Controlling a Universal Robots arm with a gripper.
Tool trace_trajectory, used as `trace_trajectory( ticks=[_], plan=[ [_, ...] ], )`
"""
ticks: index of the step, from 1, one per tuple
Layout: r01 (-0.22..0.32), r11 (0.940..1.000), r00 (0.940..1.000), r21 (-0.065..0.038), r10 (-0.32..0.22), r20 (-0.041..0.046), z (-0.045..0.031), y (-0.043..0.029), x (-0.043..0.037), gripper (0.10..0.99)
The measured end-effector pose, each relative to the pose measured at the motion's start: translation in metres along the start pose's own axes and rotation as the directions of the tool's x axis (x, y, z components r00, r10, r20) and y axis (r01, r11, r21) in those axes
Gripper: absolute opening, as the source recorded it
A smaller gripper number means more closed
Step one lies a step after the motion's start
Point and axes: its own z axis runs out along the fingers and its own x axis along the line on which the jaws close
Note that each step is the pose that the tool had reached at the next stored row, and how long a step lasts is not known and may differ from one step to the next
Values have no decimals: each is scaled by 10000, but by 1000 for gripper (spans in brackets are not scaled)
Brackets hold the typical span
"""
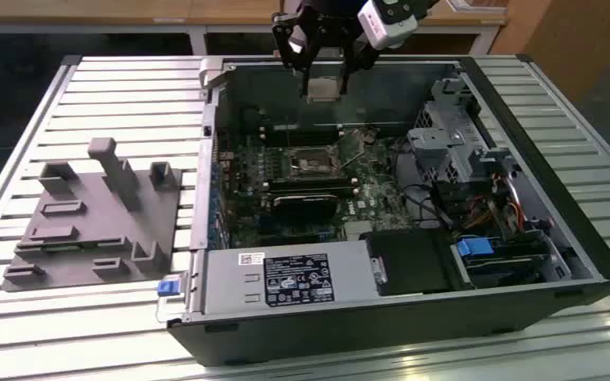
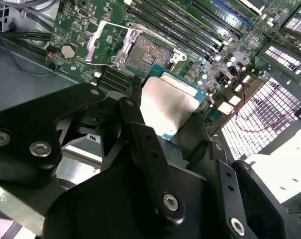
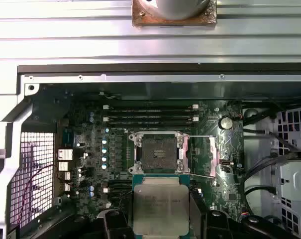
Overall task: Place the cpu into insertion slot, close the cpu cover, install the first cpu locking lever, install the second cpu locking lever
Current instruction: 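Place the cpu into insertion slot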
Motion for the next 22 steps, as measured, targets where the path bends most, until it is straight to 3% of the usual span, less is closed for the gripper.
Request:
trace_trajectory(
  ticks=[22],
  plan=[
    [-368,9993,9993,-8,369,33,3,0,0,541]
  ],
)
